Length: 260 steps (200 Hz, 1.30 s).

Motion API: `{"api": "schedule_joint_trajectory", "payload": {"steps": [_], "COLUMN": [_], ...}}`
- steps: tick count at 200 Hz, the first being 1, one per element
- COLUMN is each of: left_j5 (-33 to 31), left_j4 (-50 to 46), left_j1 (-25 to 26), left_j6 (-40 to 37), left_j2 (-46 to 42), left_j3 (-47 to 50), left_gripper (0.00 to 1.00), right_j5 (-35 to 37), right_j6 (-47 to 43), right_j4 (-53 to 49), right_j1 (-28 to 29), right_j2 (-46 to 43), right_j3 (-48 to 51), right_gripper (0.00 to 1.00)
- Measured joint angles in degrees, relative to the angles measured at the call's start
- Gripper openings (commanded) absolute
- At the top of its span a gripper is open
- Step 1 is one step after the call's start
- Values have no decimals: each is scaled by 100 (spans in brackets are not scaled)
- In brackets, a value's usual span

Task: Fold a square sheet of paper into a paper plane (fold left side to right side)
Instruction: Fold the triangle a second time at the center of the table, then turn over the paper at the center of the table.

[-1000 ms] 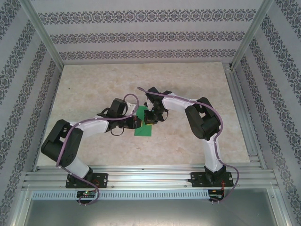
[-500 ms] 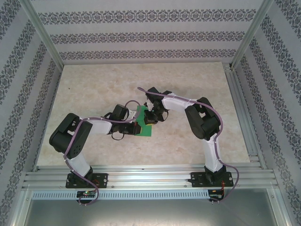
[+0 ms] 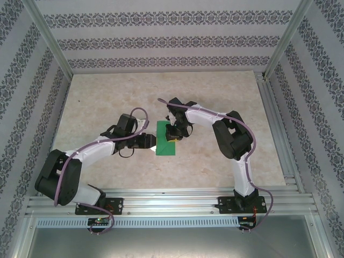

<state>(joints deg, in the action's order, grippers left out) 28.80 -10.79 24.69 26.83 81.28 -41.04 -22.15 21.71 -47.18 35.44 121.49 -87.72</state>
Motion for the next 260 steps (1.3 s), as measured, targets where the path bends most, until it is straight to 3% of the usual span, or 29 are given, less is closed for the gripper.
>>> {"api": "schedule_joint_trajectory", "payload": {"steps": [28, 89, 141, 197, 234, 260], "left_j5": [52, 376, 577, 682, 671, 664], "left_j4": [-39, 223, 597, 861, 857, 837], "left_j1": [-68, -68, -96, -52, -50, 7], "left_j6": [208, 538, 732, 767, 667, 649], "left_j2": [306, 1414, 1858, 2214, 2177, 1886], "left_j3": [-162, -372, -621, -807, -831, -831], "left_gripper": [60, 65, 44, 14, 4, 3], "right_j5": [68, 116, 114, 114, 122, 225], "right_j6": [-37, -37, -31, 7, 107, 153], "right_j4": [-46, 11, 186, 319, 658, 1130], "right_j1": [-48, -149, -225, -289, -334, -354], "right_j2": [-275, -483, -573, -675, -1176, -1937], "right_j3": [-4, 63, 540, 885, 1298, 1845], "right_gripper": [29, 31, 31, 30, 32, 34]}}
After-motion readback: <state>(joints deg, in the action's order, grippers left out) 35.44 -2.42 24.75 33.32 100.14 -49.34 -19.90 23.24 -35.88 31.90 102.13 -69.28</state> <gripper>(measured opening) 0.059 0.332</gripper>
